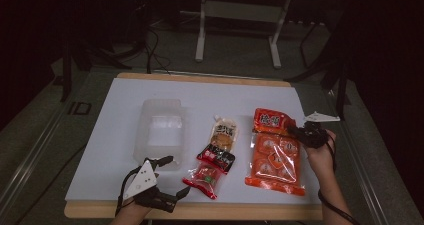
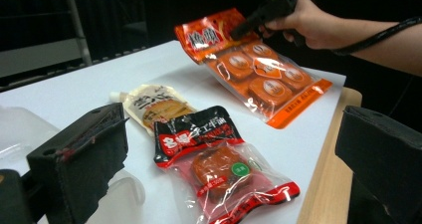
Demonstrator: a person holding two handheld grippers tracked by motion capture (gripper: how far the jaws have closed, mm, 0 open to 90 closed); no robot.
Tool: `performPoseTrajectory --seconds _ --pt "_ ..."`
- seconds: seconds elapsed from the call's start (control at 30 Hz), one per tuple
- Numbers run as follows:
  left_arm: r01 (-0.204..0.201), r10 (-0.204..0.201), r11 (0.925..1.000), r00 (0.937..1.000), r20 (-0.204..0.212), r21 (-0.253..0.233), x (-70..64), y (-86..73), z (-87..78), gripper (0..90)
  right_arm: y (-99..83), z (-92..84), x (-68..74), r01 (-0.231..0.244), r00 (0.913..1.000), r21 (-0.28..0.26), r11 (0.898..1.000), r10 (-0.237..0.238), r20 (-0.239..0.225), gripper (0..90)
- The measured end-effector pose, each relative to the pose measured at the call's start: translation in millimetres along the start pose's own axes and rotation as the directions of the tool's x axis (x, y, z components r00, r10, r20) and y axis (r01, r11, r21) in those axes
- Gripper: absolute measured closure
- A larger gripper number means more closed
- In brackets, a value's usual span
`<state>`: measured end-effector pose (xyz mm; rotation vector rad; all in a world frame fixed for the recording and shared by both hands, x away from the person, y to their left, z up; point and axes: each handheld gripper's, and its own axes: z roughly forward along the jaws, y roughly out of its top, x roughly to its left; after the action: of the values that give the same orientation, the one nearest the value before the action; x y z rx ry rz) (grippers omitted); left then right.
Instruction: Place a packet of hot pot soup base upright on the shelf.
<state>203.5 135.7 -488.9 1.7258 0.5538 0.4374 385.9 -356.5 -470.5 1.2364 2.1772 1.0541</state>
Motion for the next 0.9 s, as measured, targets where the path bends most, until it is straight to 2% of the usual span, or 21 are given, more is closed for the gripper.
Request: performPoseTrajectory --seconds 0.23,0.43,0.7,0.9 --pt "-0.013 0.013 0.9999 0.9998 -0.012 0.01 -3.3 2.2 0.8 0.5 10.2 -18.9 7.6 0.026 0.9997 -0.058 0.998 -0.026 0.003 89.6" --pt "-0.004 0.004 1.0 0.9999 -0.015 0.007 -3.9 3.1 1.2 0.6 17.0 -35.4 17.7 0.058 0.9983 -0.099 0.993 -0.058 0.005 89.7" --pt "-0.008 0.008 0.9999 1.0 -0.003 0.011 -5.8 3.7 3.4 0.6 24.6 -62.5 32.3 0.11 0.9939 -0.157 0.981 -0.109 0.014 89.7" --pt "-0.005 0.005 0.9999 1.0 -0.001 0.014 -6.2 3.7 4.4 0.6 28.3 -83.9 43.6 0.137 0.9905 -0.212 0.967 -0.136 0.019 89.7"
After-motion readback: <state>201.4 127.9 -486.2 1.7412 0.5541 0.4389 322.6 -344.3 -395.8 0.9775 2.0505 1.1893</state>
